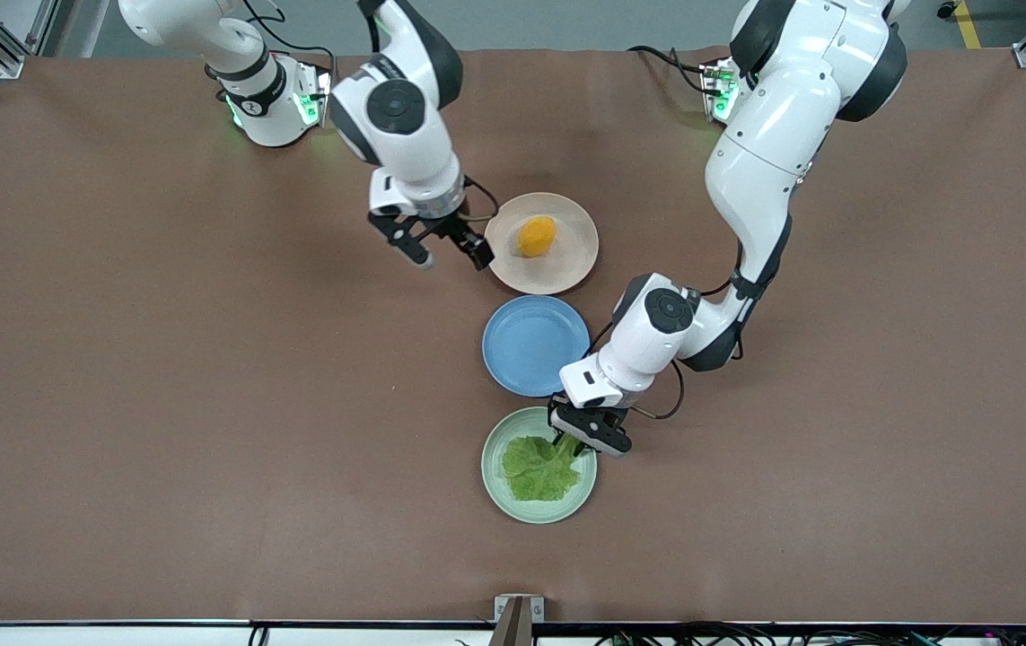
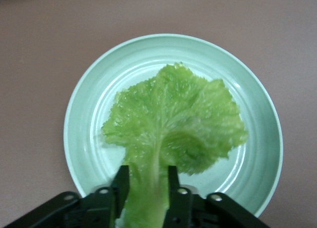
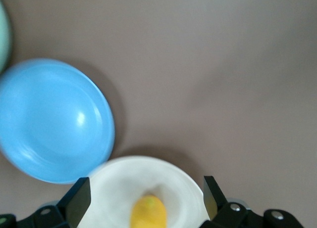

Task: Pick lemon and lettuce from plates
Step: 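Grasp the lettuce with the left gripper while the right gripper reaches the lemon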

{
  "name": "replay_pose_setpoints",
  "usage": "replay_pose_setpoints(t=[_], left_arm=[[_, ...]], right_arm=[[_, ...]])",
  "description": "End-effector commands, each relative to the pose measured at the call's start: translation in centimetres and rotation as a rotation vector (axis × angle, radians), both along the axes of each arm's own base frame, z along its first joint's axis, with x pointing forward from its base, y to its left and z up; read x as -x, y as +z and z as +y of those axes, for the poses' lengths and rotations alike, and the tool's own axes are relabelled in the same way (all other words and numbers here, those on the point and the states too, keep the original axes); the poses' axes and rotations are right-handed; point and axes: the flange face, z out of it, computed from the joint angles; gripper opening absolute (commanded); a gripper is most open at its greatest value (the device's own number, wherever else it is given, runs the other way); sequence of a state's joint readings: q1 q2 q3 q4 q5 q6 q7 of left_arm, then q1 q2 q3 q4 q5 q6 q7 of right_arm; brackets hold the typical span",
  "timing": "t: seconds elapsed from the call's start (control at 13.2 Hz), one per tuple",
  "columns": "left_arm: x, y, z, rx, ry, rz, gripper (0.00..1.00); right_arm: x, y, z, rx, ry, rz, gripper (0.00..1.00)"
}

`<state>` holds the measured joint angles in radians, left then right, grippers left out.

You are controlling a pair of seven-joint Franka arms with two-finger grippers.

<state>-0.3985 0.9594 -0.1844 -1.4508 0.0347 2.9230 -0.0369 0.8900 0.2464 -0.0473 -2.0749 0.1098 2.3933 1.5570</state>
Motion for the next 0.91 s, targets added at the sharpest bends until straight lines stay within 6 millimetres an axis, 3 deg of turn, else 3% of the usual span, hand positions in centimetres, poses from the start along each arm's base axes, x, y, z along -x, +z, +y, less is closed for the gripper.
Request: replay_pose_setpoints(t=[0.0, 0.3, 0.53, 0.68, 0.84], left_arm=[[-0.2, -0.3, -0.4, -0.014, -0.023, -0.023, 0.21], [-0.4, 0.3, -0.4, -0.034, -0.072, -0.051, 0.02], [-0.7, 1.6, -0.4, -0.026, -0.066, -0.067, 0.0], [-1.0, 4.2, -0.7, -0.012, -0.062, -0.094, 0.0], [-2.1, 7.2, 0.6, -0.003, -0.043, -0.126, 0.0]], right_arm=[[3.7, -4.2, 4.2, 0.02, -0.054, 0.002, 1.0], [5.1, -8.1, 8.4, 0.045, -0.045, 0.009, 1.0], [5.3, -11.5, 10.9, 0.072, -0.052, 0.007, 1.0], [5.5, -12.5, 11.3, 0.085, -0.041, 0.008, 0.99], [7.1, -12.5, 12.1, 0.093, -0.018, 0.012, 0.97]])
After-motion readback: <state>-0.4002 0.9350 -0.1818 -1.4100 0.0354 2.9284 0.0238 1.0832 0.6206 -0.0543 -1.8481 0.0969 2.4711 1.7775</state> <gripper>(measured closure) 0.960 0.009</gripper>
